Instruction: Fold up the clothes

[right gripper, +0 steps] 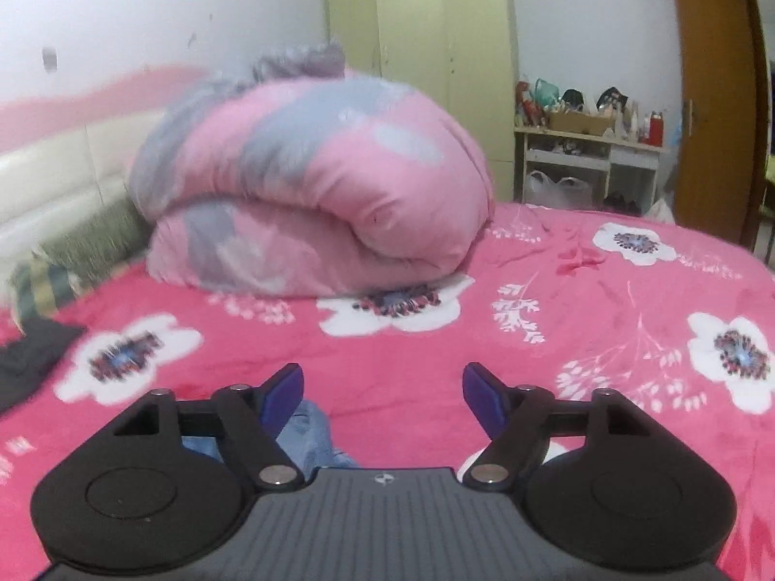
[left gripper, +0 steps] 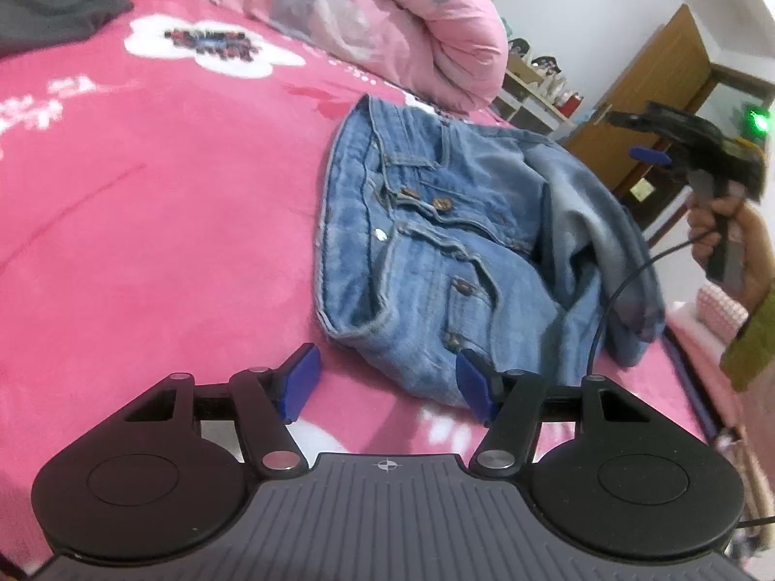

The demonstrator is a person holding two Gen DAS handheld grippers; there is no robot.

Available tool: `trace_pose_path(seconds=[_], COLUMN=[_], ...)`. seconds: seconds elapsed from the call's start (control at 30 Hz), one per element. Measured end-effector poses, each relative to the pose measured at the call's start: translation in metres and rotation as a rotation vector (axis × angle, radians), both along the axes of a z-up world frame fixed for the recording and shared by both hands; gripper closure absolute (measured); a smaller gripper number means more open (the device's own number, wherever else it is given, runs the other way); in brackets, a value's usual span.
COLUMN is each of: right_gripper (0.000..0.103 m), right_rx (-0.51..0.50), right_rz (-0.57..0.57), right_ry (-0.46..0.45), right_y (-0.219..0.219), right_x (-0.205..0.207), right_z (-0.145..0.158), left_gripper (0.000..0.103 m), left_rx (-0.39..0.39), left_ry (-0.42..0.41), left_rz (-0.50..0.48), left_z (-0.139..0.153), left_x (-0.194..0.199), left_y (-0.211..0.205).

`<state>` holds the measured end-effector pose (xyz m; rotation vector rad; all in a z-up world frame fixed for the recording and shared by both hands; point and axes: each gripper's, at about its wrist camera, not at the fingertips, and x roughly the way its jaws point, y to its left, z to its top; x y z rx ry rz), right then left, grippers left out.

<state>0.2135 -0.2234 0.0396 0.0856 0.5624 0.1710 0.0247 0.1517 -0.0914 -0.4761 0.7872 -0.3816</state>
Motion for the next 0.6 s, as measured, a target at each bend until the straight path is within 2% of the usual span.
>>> trace_pose_path(seconds=[0.13,0.33,0.47,0.53,0.6], right_gripper=[0.027,0.027,0.027,0.027,0.021], right_rx=[0.055,0.065,0.052,0.021,-0.025], right_rz=[0.009,0.059,0.101,0.137,0.181], right_ry=[-0.058,-0.031,-0.040,-0.056,-0.072], right_y=[-0.016,-0.009,0.002,0.013,0.028], right_x=[-0.034,-0.054,-0.059,-0.052,-0.040], right_z=[0.021,0.014,0.017,0.021,0.025], left_gripper=[0.042,0.042,0.043,0.047,0.063], left_rx=[-0.045,-0.159,-0.147,-0.123,-0.090], left_ry=[0.019,-0.015,-0.055,-0.075,-0.084], left_rz=[0.011,0.091,0.126,0.144,0.166], left_z=[-0.005,-0.023,-0.023,-0.023,-0.022], left_x=[-0.005,0.006,0.009,0.009,0.009], left_y=[-0.006,-0.016,-0.027,-0.032,-0.034])
